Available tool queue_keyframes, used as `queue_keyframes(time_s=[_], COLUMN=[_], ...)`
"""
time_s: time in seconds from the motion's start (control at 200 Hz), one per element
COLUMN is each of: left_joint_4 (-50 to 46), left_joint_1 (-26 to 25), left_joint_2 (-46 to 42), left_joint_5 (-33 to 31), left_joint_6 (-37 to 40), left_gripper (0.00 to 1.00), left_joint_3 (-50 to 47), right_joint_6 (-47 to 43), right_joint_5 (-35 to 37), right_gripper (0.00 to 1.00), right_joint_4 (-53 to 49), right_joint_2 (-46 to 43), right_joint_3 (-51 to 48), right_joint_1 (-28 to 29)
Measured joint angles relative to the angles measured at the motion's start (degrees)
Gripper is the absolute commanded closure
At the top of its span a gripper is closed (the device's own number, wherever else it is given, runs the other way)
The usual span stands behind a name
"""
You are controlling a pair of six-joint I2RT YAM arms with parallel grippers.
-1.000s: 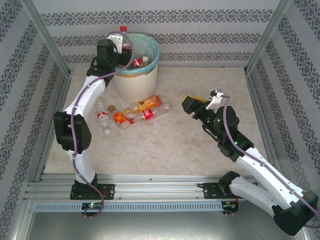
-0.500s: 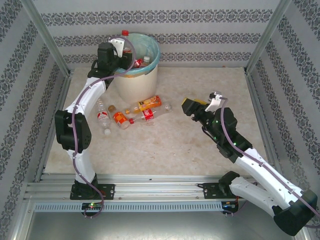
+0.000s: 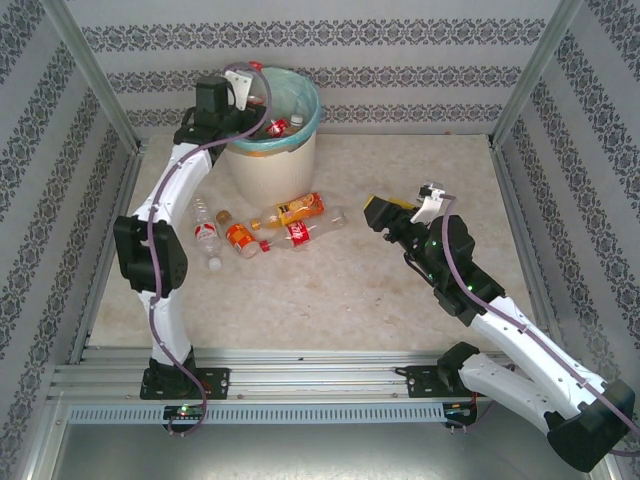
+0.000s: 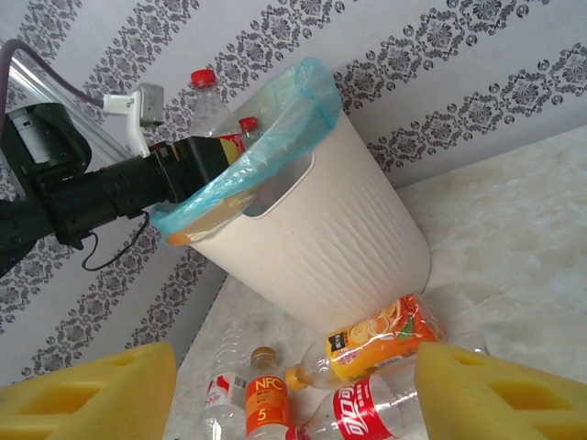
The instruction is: Put the plastic bottles in the bin
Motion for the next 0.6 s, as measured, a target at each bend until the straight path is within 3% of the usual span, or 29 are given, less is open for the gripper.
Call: queue_keyframes(time_s=[0.16,0.6], left_joint_4=[-4.96,-4.26], left_joint_1=[0.00,0.00], left_joint_2=[0.87,-4.90], left_joint_5=[2.29,0.70], left_joint_6=[-1.05,-7.87], left_gripper=[0.16,0.19], left_joint_3=[1.22,3.96], right_joint_6=[0.72,1.49], right_joint_5=[0.00,-0.02], right_gripper=[0.30,0.30], right_joint_4=[-0.02,0.00], right_joint_2=[0.00,0.44], right_joint_3=[0.00,0.00], right_joint_1=[0.00,0.00])
